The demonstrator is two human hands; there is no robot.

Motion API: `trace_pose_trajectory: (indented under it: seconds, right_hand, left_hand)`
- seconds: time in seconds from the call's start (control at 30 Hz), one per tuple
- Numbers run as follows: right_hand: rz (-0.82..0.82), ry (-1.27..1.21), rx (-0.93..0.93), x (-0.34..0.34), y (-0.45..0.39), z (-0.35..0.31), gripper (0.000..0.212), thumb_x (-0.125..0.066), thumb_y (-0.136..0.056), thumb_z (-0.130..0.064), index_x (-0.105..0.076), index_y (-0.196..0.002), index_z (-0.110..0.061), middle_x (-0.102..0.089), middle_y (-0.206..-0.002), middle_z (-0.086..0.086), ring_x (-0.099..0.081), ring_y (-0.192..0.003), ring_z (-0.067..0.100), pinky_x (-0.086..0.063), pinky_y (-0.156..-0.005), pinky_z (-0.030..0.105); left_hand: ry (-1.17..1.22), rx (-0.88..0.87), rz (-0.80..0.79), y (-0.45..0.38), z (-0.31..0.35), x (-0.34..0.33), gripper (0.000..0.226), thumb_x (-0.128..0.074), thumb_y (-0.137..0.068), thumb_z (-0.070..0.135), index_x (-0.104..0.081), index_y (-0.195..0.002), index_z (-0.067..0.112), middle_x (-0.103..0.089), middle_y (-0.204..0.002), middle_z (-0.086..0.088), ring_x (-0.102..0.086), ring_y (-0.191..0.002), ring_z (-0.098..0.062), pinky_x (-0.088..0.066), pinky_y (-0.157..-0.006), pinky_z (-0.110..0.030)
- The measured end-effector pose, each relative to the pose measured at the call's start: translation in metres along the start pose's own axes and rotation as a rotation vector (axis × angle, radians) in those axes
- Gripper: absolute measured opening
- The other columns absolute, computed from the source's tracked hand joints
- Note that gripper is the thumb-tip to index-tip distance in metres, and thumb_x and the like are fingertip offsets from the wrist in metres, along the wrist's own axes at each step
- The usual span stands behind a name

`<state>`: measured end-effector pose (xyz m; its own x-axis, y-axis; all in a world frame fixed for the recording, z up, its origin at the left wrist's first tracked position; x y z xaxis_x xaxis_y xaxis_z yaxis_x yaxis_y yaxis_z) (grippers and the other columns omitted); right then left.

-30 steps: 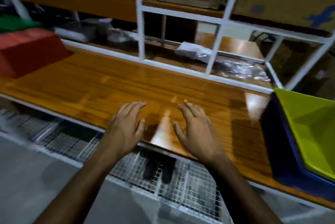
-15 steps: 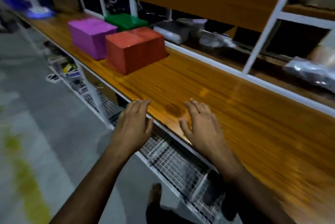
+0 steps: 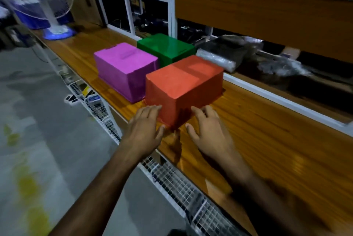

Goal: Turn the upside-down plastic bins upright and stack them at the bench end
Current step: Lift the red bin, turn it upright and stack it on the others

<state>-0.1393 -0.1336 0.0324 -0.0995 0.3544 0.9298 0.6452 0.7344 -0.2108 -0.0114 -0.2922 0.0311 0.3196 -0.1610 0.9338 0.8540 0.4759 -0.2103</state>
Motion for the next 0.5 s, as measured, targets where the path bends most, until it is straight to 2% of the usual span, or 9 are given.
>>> trace_pose_trajectory:
  seconds: [0.2,0.37,0.5]
  right_hand:
    - [0.066,0.008,-0.117,-0.029,-0.086,-0.019,0.052,-0.051,-0.091,-0.044,-0.048,-0.136,-0.019,-0.048,-0.126,0.007,-0.048,-0.120,0.026,-0.046,-0.099,0.039]
    - [0.162,-0.022,-0.419,-0.047,-0.129,-0.020,0.049,-0.054,-0.091,-0.044,-0.053,-0.133,-0.018,-0.045,-0.128,0.010,-0.047,-0.121,0.030,-0.041,-0.101,0.037]
    - [0.204,-0.122,-0.584,-0.052,-0.142,-0.020,0.052,-0.058,-0.091,-0.039,-0.051,-0.137,-0.014,-0.040,-0.135,0.014,-0.048,-0.123,0.032,-0.040,-0.105,0.035]
  left_hand:
    - [0.038,-0.142,-0.030,-0.112,-0.057,-0.005,0.063,-0.042,-0.088,0.049,-0.041,-0.143,0.019,-0.049,-0.144,-0.005,-0.040,-0.130,-0.028,-0.040,-0.104,-0.049]
    - [0.107,-0.295,-0.063,-0.199,-0.085,-0.012,0.057,-0.043,-0.086,0.046,-0.051,-0.134,0.016,-0.054,-0.137,-0.011,-0.045,-0.124,-0.034,-0.042,-0.100,-0.051]
    - [0.182,-0.338,-0.167,-0.243,-0.102,-0.026,0.058,-0.042,-0.085,0.043,-0.054,-0.132,0.011,-0.055,-0.134,-0.015,-0.047,-0.122,-0.038,-0.040,-0.104,-0.047]
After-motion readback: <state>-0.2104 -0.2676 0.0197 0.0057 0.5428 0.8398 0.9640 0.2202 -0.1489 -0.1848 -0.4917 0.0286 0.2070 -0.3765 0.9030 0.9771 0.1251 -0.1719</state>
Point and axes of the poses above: each hand's wrist, its own y-axis away from the middle knuckle, its own x-axis out of the back of the hand, z = x × y, the point moved 2 cm from there along -y, towards the middle knuckle
